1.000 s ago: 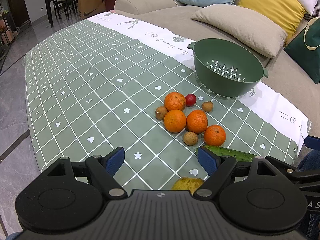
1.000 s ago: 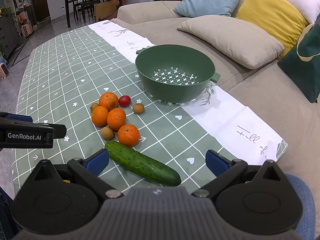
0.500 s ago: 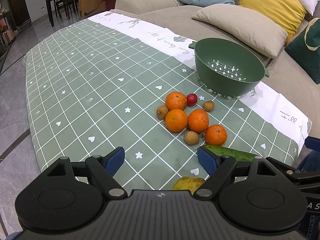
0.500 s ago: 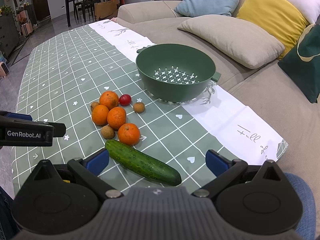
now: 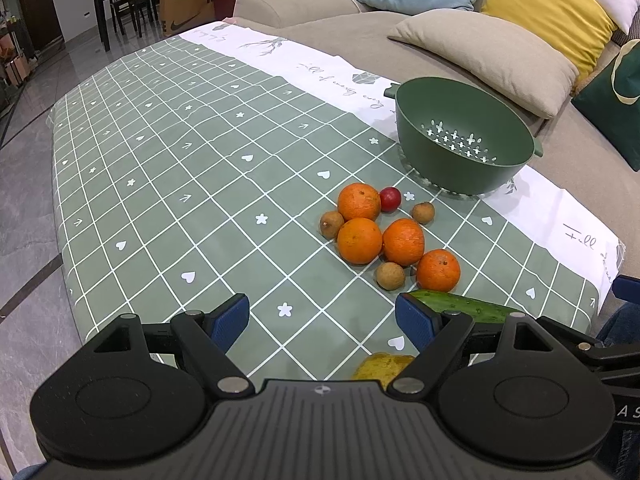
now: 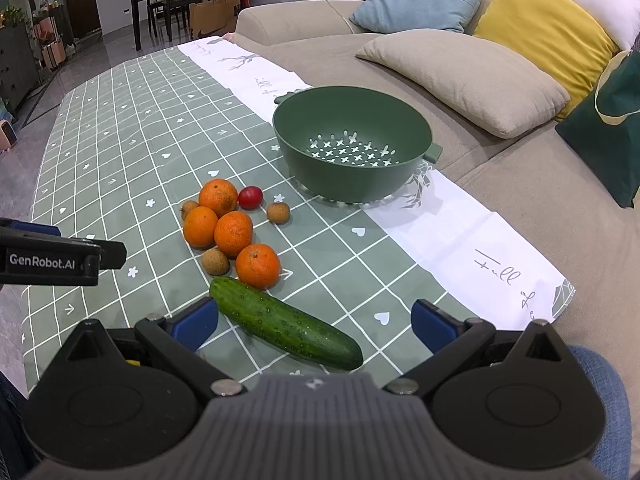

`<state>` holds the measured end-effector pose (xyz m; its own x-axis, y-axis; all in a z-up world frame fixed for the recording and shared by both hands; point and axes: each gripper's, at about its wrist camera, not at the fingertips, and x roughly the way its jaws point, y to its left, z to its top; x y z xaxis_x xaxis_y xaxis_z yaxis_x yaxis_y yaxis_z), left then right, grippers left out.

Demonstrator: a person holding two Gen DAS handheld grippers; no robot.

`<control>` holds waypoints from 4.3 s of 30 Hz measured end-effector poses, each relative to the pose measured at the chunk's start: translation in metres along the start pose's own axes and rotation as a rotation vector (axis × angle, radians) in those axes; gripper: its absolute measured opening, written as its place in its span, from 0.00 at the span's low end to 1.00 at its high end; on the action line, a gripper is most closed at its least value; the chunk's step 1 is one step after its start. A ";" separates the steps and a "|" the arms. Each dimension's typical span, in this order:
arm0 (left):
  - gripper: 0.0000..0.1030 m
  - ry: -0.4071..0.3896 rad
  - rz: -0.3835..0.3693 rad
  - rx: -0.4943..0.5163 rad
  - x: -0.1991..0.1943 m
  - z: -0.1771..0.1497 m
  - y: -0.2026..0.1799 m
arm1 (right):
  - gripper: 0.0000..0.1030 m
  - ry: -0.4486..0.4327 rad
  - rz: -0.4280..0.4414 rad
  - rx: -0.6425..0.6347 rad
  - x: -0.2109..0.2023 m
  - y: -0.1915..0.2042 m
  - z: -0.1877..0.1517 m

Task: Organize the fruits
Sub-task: 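Lower the right gripper onto the yellow-green pear and close it, then grasp an orange with the left gripper while the right gripper holds the pear, then carry the orange and pear over the green colander with both grippers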

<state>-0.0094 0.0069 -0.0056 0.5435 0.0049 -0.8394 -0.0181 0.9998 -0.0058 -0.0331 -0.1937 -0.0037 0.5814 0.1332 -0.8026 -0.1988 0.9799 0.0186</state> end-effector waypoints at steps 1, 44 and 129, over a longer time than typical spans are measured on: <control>0.94 0.000 0.000 0.001 0.000 0.000 0.001 | 0.96 0.000 0.000 -0.001 0.000 0.000 0.001; 0.85 0.054 -0.082 0.052 0.061 0.015 0.053 | 0.59 0.178 0.374 0.004 0.087 0.082 -0.029; 0.44 -0.114 -0.325 0.202 0.047 0.072 -0.014 | 0.59 0.070 0.328 0.048 0.036 -0.016 -0.002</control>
<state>0.0769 -0.0050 -0.0053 0.5835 -0.3219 -0.7456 0.3298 0.9329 -0.1447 -0.0104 -0.2051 -0.0341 0.4365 0.4336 -0.7883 -0.3276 0.8927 0.3096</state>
